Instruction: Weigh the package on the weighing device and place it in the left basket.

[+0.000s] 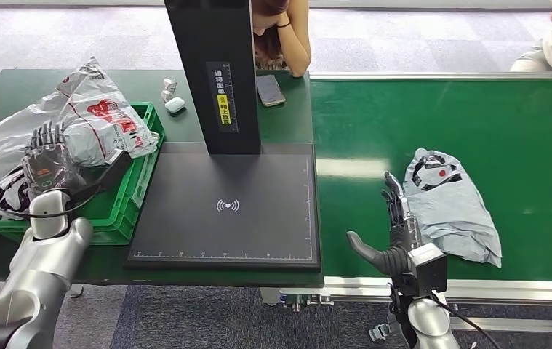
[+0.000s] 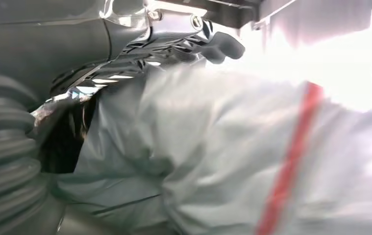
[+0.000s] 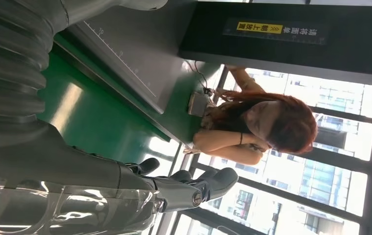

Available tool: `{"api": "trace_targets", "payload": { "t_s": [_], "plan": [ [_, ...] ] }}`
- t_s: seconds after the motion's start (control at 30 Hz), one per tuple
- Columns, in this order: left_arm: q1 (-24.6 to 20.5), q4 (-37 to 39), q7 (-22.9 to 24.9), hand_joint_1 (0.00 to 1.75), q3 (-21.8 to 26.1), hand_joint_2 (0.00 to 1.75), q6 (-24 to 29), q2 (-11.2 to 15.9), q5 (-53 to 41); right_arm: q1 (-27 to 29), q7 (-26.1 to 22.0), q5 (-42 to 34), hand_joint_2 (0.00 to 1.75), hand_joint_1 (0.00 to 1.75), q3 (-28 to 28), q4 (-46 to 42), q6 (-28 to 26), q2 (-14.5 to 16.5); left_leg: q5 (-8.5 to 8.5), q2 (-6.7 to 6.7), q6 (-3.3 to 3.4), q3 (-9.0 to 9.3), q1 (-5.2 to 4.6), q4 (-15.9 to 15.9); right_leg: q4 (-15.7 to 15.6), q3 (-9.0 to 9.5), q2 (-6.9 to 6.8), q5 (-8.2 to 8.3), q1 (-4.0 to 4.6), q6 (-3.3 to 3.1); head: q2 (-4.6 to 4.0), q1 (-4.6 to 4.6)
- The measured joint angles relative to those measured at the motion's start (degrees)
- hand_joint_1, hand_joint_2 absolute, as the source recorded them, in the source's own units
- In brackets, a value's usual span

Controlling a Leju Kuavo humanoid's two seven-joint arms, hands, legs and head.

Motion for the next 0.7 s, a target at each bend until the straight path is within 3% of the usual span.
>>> {"api": "trace_targets", "payload": {
  "t_s": [0.03,0.17,0.23,0.6,0.67,0.7],
  "plan": [
    [0.7,-1.6,-1.9,0.0,-0.2,0.0,-0.1,-0.6,2.5,0.0,0.0,0.0,1.75,0.0,0.0,0.0,-0.1,0.0,0.0,0.0,0.0,0.0,0.0,0.0,0.0,0.0,0.0,0.0,0.0,0.0,0.0,-0.01],
    [4.6,-10.9,-15.2,0.0,-1.1,0.0,-5.6,-3.3,26.1,0.1,0.0,-0.4,1.75,0.0,-0.3,0.0,-0.7,0.0,-0.04,0.01,0.04,-0.02,-0.01,0.0,0.0,0.01,0.0,-0.01,-0.02,0.01,0.0,0.01],
    [6.5,-15.5,-19.5,0.0,-1.7,0.0,-7.6,-4.4,35.5,0.1,0.0,-0.7,1.75,0.0,-0.4,0.0,-0.7,0.0,-0.06,0.02,0.06,-0.03,-0.02,0.0,0.0,0.0,0.01,-0.01,-0.02,0.01,0.0,0.01],
    [15.9,-35.4,-32.4,0.0,-4.4,0.0,-8.2,-7.3,56.6,0.5,-0.3,-1.0,1.75,0.0,-0.5,0.0,-1.0,0.0,-0.09,0.01,0.04,-0.03,-0.04,0.0,0.0,0.0,0.01,-0.07,0.0,0.06,0.0,-0.01],
    [17.5,-38.0,-33.2,0.0,-5.1,0.87,-11.8,-7.7,60.5,0.8,-0.3,-1.0,1.75,0.0,-0.7,-0.1,-1.0,0.0,-0.11,0.01,0.07,-0.03,-0.04,0.0,0.0,0.0,0.01,-0.1,-0.01,0.1,0.0,0.0],
    [17.9,-38.7,-33.3,0.0,-5.3,1.16,-13.0,-7.8,61.6,0.8,-0.3,-1.0,1.75,0.0,-0.7,-0.1,-1.0,0.0,-0.11,0.01,0.08,-0.03,-0.04,0.0,0.0,0.0,0.01,-0.11,-0.01,0.12,0.0,0.0]
  ]
}}
